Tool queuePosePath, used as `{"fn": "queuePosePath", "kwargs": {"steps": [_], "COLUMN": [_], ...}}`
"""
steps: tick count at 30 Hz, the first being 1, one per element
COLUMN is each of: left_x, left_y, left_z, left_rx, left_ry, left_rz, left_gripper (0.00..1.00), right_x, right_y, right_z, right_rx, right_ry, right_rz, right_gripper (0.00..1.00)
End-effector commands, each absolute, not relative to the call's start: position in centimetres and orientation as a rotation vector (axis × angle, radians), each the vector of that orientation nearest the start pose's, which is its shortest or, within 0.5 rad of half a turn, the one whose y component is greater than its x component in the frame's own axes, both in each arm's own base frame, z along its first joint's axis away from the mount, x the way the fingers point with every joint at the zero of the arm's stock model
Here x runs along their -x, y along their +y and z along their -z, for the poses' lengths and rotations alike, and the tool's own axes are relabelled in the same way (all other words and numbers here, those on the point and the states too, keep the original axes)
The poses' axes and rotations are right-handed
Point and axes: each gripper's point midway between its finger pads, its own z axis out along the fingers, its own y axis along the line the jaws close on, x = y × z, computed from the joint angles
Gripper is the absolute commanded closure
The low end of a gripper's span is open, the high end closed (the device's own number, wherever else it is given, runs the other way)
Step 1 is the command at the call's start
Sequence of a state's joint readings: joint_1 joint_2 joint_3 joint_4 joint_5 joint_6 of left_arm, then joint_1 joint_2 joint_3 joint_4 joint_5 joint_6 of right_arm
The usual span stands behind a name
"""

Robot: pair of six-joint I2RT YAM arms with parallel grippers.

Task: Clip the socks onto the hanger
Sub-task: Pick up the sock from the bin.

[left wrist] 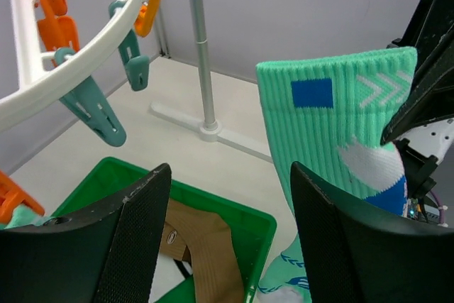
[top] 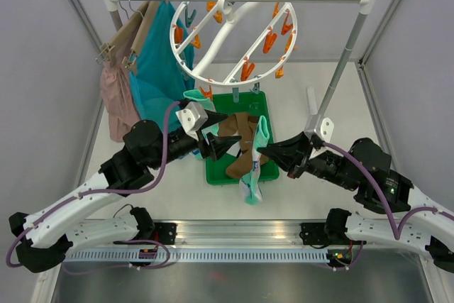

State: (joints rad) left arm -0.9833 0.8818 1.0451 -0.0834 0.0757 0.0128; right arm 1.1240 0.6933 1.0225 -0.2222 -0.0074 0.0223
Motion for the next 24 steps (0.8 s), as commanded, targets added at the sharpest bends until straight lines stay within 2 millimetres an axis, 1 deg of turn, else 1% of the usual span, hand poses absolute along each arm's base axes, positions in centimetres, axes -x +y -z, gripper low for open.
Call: {"fn": "queuePosePath", "kwargs": {"steps": [1,3,4,5,6,7,8,9,10,11,12,14,15,17,19,20,23,24], "left_x": [-16.3,-16.0,-15.9,-15.7,-16.0,-16.2,-16.0,-15.9,-15.9,-15.9,-15.5,-15.1,-14.8,-14.2,-13.8,-13.3,-13.1,-12.8], "left_y": [-29.5,-29.8,-29.7,-29.6,-28.9,-28.6,-28.1,-27.5,-27.4,-27.6,-27.7,-28.0,-28.2,-28.4,-28.6,-28.5,-28.6,-28.5], "left_z": [-42.7,-43.2,-43.1,-43.5,-43.5,-44.0,-44.2,-44.1,-43.6,-43.8,-43.5,-43.9,-43.5,-43.7,-43.8,-44.2,-44.0,-44.2], "left_rx": [-0.882,-0.907,-0.944,-0.936,-0.946,-0.938,-0.914,-0.953,-0.964,-0.965,-1.006,-1.029,-1.058,-1.076,-1.110,-1.126,-1.136,-1.152], "left_ry": [1.164,1.152,1.149,1.158,1.158,1.120,1.134,1.113,1.117,1.116,1.109,1.089,1.087,1.075,1.044,1.019,1.029,1.007], "left_rz": [0.873,0.901,0.935,0.986,1.030,1.065,1.134,1.175,1.210,1.251,1.284,1.329,1.362,1.417,1.443,1.463,1.500,1.504], "left_gripper": [0.27,0.26,0.26,0.26,0.26,0.26,0.25,0.25,0.25,0.25,0.24,0.24,0.24,0.24,0.24,0.24,0.24,0.23], "right_x": [-9.2,-8.2,-7.8,-7.5,-7.3,-7.1,-7.0,-6.7,-6.5,-6.4,-6.2,-5.8,-5.8,-5.6,-5.6,-5.6,-5.5,-5.5], "right_y": [25.8,25.9,25.7,25.6,25.6,25.5,25.5,25.5,25.6,25.7,25.8,25.9,26.1,26.4,26.4,26.6,26.9,27.0], "right_z": [-42.6,-43.0,-43.6,-43.8,-43.7,-44.0,-44.1,-44.2,-44.2,-44.2,-44.4,-44.7,-44.8,-45.0,-45.5,-45.4,-45.7,-45.8], "right_rx": [0.914,0.954,0.966,0.975,0.990,0.993,0.997,1.011,1.020,1.030,1.037,1.050,1.054,1.068,1.062,1.066,1.075,1.075], "right_ry": [1.211,1.186,1.170,1.162,1.164,1.157,1.159,1.154,1.149,1.145,1.135,1.114,1.108,1.101,1.089,1.091,1.078,1.073], "right_rz": [-1.036,-1.075,-1.088,-1.095,-1.103,-1.106,-1.110,-1.120,-1.128,-1.136,-1.145,-1.161,-1.167,-1.178,-1.179,-1.181,-1.192,-1.192], "right_gripper": [1.00,1.00,1.00,1.00,1.00,1.00,1.00,1.00,1.00,1.00,1.00,1.00,1.00,1.00,1.00,1.00,1.00,1.00]}}
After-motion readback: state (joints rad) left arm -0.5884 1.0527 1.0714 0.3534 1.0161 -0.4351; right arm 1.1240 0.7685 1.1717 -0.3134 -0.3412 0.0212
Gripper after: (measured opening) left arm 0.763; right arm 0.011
